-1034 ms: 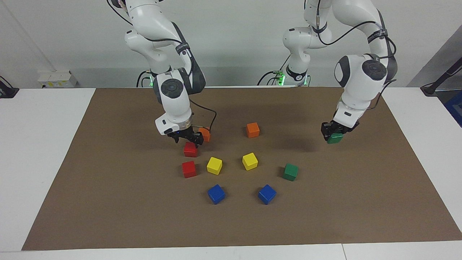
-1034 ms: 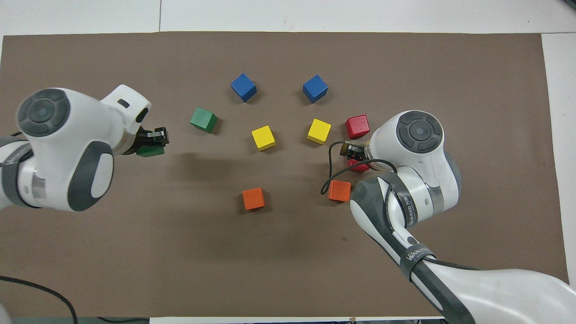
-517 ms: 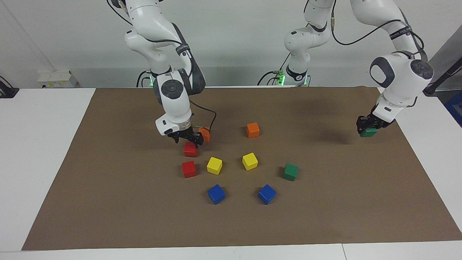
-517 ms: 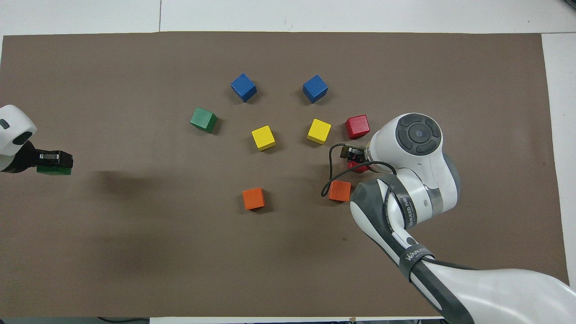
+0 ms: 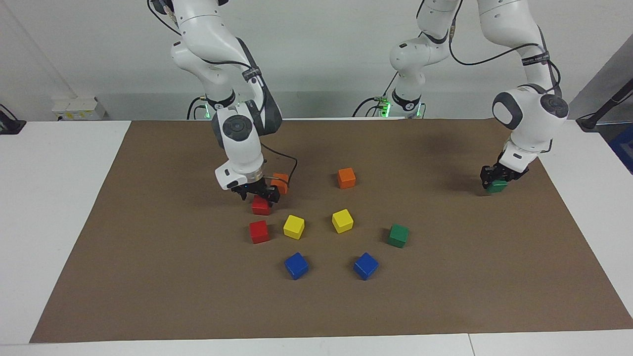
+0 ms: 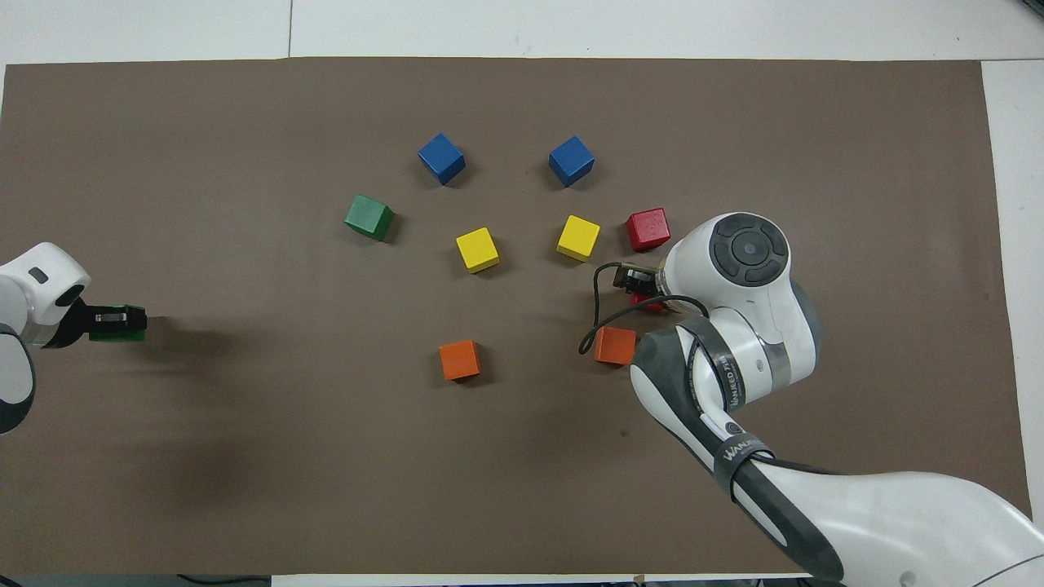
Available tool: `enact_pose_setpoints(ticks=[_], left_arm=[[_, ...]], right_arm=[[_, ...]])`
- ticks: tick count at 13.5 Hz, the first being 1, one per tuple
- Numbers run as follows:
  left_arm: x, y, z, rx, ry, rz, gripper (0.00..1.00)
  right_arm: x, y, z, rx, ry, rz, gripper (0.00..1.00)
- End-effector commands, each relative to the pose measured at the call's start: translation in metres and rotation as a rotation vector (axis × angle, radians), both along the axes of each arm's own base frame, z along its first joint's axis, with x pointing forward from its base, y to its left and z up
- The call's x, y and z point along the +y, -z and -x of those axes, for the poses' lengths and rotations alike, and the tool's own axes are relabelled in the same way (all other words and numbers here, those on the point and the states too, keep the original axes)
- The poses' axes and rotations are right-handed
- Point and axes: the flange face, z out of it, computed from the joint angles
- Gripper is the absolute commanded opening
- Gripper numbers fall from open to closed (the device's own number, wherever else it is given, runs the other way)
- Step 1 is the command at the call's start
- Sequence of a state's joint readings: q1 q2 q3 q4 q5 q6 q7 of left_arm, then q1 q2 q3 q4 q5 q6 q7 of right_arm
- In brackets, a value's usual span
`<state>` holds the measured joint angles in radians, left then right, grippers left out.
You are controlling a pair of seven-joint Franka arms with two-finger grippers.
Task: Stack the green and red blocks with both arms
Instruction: 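Carry the green block outward and lower it with the left gripper, then carry the red block outward with the right gripper while the left gripper releases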
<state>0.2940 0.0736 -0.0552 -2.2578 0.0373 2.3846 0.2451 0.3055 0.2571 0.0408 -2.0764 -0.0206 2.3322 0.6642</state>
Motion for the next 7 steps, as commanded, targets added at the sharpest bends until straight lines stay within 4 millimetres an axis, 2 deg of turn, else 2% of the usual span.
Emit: enact_pose_setpoints(ticks=[1, 2, 5, 6, 7], left_arm=[[-0.002, 0.010, -0.003, -0.021, 0.015, 0.000, 0.00], [-0.003, 0.012, -0.004, -0.028, 0.017, -0.001, 0.00], [0.002, 0.022, -0.004, -0.035, 0.010, -0.001, 0.00], [0.002, 0.023, -0.004, -0.038, 0.007, 0.000, 0.00], [0.003, 0.026, -0.004, -0.039, -0.005, 0.011, 0.00]], right_arm=[[0.000, 0.003, 0.001, 0.004, -0.028, -0.002, 0.10], [0.001, -0.002, 0.000, 0.004, -0.028, -0.002, 0.00], [0.002, -0.045, -0.019, 0.026, -0.047, 0.010, 0.00], [-0.005, -0.063, -0.029, 0.032, -0.066, 0.012, 0.00], [-0.023, -0.080, -0.042, 0.024, -0.084, 0.011, 0.00]])
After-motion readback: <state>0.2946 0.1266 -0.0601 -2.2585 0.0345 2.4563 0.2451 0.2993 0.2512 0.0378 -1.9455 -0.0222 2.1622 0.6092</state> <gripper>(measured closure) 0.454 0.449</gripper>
